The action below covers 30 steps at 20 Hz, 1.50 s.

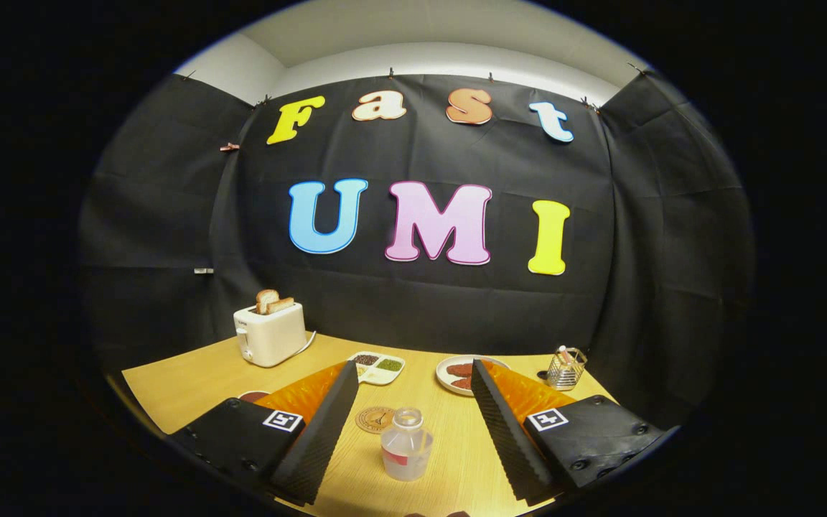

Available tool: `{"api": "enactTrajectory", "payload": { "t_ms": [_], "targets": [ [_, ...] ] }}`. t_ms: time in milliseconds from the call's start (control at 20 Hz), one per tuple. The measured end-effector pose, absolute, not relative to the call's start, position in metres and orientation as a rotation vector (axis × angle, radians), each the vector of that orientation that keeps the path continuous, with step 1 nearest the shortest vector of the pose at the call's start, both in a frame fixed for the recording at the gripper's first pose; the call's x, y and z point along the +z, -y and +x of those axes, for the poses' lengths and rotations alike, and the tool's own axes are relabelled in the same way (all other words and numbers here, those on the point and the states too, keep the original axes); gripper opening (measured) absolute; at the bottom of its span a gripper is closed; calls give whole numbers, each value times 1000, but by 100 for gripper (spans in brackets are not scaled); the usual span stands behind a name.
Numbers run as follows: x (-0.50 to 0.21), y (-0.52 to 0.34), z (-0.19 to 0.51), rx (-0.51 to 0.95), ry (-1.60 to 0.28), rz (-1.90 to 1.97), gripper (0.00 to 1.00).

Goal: Take the bottle from table, then pour the juice into the cup, finally place the bottle on the coaster

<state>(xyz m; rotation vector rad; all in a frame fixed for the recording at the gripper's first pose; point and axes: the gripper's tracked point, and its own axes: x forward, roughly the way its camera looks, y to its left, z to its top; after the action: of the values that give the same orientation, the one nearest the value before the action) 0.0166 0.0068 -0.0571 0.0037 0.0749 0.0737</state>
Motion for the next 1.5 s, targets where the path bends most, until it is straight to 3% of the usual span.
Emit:
{"api": "enactTrajectory", "payload": {
  "t_ms": [750, 1250, 1450, 1500],
  "targets": [
    [-173, -12, 62, 95, -162, -13, 97],
    [-202, -19, 64, 101, -186, 33, 98],
    [-207, -19, 67, 99, -197, 61, 93],
    [-205, -18, 70, 94, -190, 67, 87]
  ]
}}
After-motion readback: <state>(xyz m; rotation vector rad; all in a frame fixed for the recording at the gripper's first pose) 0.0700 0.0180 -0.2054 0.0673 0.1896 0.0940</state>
